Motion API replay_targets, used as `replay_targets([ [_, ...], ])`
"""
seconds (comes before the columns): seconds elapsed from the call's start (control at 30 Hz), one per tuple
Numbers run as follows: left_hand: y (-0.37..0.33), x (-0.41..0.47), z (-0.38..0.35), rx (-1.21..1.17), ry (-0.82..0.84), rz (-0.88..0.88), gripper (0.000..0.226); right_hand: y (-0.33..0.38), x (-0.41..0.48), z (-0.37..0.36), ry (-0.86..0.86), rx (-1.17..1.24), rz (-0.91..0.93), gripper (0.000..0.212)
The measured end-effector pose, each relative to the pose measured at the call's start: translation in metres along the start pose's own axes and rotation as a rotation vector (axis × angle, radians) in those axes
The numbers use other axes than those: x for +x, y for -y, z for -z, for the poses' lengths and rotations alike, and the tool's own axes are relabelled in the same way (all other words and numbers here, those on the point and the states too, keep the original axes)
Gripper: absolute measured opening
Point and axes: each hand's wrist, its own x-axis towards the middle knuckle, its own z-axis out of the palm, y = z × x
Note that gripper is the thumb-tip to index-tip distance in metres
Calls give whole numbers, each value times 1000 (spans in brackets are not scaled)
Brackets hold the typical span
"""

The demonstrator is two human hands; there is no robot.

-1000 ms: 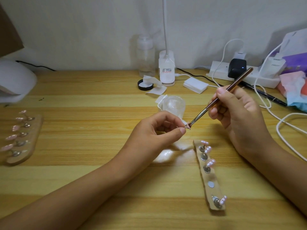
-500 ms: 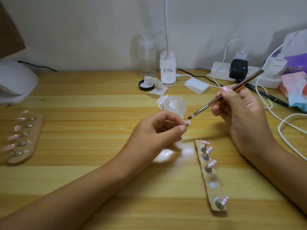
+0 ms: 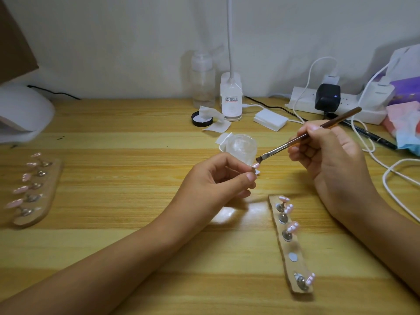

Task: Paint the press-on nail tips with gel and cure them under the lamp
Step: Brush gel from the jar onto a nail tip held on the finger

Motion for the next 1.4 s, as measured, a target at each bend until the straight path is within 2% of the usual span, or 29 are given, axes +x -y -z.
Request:
replay_targets([
  [0.1, 0, 0, -1, -8, -7, 8, 16, 2, -1, 0, 62, 50, 23, 23],
  [0.2, 0, 1, -1, -22, -19, 11, 21, 1, -1, -1, 126, 59, 43, 15],
  [0.47, 0, 1, -1, -25, -35, 28, 15, 0, -1, 3, 179, -17, 118, 15],
  [0.8, -2, 1, -1, -20, -69, 62, 17, 2, -1, 6, 157, -101, 194, 18],
  [0.93, -4, -2, -2, -43, -74, 40, 12, -1, 2, 9, 62, -129, 183, 17],
  [1.0, -6, -7, -4, 19, -49, -54, 14, -2, 5, 11, -5, -121, 162, 17],
  [1.1, -9, -14, -10, 394, -4, -476, 4, -3, 9, 13, -49, -41, 100, 20],
  [1.17, -9, -17, -15, 638, 45, -708, 8, -3, 10, 13, -45, 16, 54, 21],
  [1.27, -6, -23, -21, 816, 124, -820, 14, 0, 9, 12, -23, 61, -3, 18],
  [1.4, -2, -25, -23, 929, 177, -817, 18, 4, 8, 9, -19, 67, -61, 16],
])
